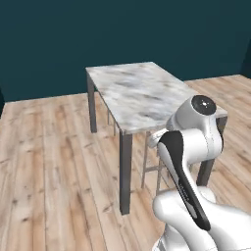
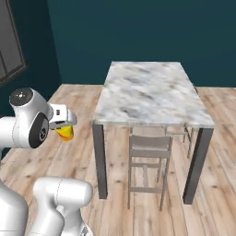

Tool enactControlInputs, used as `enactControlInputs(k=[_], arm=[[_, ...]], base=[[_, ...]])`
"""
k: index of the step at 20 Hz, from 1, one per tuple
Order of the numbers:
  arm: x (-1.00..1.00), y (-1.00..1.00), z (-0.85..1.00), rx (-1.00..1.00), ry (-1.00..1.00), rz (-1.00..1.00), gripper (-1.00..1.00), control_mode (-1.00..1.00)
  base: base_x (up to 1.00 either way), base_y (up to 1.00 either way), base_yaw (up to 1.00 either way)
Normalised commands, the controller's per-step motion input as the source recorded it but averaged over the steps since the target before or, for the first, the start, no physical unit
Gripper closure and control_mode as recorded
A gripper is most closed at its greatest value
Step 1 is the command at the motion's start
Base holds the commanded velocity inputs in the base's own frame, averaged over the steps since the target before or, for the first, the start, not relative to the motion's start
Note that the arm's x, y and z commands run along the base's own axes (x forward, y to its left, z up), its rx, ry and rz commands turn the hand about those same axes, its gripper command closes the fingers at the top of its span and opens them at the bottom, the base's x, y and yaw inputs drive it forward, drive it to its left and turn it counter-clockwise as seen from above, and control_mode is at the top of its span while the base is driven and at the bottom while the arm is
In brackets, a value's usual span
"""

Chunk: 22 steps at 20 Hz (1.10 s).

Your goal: Place the pitcher and cup on the dining counter for serving.

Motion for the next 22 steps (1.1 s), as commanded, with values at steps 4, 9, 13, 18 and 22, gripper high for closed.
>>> enactControlInputs(k=[4,9,13,18,22], arm=[[0.0,0.0,0.0,0.0,0.0,0.0,1.0,1.0],[0.0,0.0,0.0,0.0,0.0,0.0,1.0,1.0],[0.0,0.0,0.0,0.0,0.0,0.0,1.0,1.0],[0.57,0.13,0.14,-0.06,0.0,-0.12,1.0,-1.0],[1.0,0.0,0.08,-0.11,0.04,-0.24,1.0,-1.0]], base=[[1.0,0.3,-0.4],[0.96,0.23,-0.35],[0.79,0.3,-0.18],[0.33,0.18,-0.07],[0.0,0.0,0.0]])
